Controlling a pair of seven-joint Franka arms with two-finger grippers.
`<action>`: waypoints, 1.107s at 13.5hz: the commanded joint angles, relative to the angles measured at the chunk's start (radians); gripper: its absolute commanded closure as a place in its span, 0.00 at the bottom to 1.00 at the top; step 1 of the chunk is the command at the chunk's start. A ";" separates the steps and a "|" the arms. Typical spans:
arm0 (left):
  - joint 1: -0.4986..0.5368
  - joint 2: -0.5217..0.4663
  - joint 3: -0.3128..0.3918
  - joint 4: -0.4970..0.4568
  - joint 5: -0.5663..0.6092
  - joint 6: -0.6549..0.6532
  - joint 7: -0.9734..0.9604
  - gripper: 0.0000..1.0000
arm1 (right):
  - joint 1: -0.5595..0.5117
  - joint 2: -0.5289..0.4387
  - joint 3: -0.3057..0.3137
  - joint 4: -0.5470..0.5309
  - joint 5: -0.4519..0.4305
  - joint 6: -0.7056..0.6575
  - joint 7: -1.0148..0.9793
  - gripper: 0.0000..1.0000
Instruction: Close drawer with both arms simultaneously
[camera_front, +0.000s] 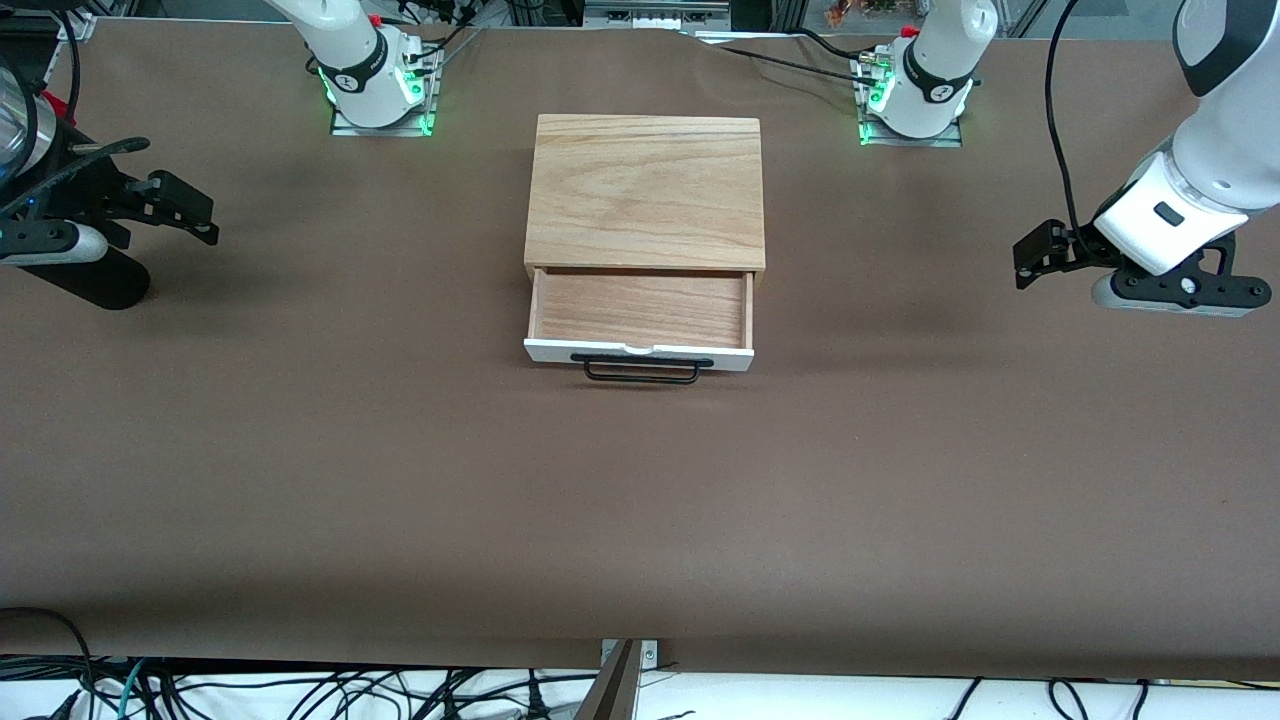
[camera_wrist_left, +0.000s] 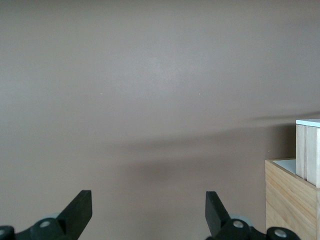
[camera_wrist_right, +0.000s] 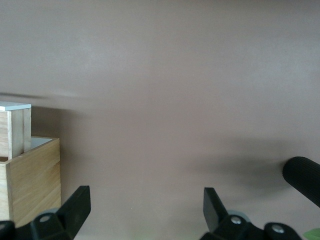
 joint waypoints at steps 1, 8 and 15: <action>0.013 -0.013 -0.007 -0.013 -0.020 -0.006 0.022 0.00 | -0.009 0.001 0.012 0.011 0.012 -0.002 0.012 0.00; 0.000 0.030 -0.009 -0.013 -0.082 -0.012 0.023 0.00 | -0.010 0.012 0.010 0.011 0.011 -0.003 0.012 0.00; -0.009 0.177 -0.041 0.100 -0.158 -0.001 -0.010 0.00 | -0.007 0.015 0.012 0.016 -0.003 0.011 0.011 0.00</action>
